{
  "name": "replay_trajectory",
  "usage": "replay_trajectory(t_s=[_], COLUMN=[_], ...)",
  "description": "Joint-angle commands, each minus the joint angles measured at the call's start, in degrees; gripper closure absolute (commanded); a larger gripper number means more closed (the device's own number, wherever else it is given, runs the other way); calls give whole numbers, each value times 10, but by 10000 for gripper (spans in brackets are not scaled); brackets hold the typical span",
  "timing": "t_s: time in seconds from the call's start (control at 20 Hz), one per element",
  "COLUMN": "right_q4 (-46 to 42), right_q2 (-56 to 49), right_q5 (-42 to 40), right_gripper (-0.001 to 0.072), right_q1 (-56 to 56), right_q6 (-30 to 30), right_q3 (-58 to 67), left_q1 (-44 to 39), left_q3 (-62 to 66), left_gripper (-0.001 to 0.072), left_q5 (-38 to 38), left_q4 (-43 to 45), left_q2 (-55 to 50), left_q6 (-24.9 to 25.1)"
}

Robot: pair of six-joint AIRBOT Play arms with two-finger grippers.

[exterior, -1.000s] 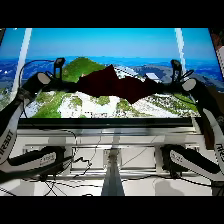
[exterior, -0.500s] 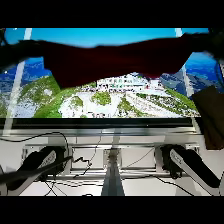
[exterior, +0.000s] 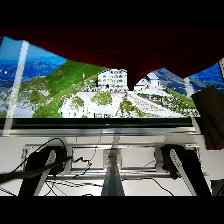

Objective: Fold the clothes and pants, and hang the long-sleeved shirts on hangers.

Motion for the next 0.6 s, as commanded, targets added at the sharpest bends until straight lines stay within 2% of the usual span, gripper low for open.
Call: replay_trajectory(t_s=[0.0,0.1,0.2,0.25,0.4,0.55], right_q4=[-1,-5,-3,7,80,177], right_q2=[47,17,-42,-80,-223,-385], right_q5=[52,96,152,164,139,76], right_gripper=[704,704,703,704,702,702], right_q1=[0,0,0,0,0,0], right_q6=[2,26,35,36,47,47], right_q3=[3,1,-10,-19,-51,-56], left_q1=[1,1,1,0,1,-4], left_q3=[0,-7,-33,-49,-86,-87], left_gripper=[690,690,689,689,688,688], left_q5=[-88,-212,-302,-315,-286,-200], left_q4=[43,73,79,76,73,40], left_q2=[38,12,-42,-71,-187,-326], left_q6=[-102,-177,-191,-190,-190,-190])
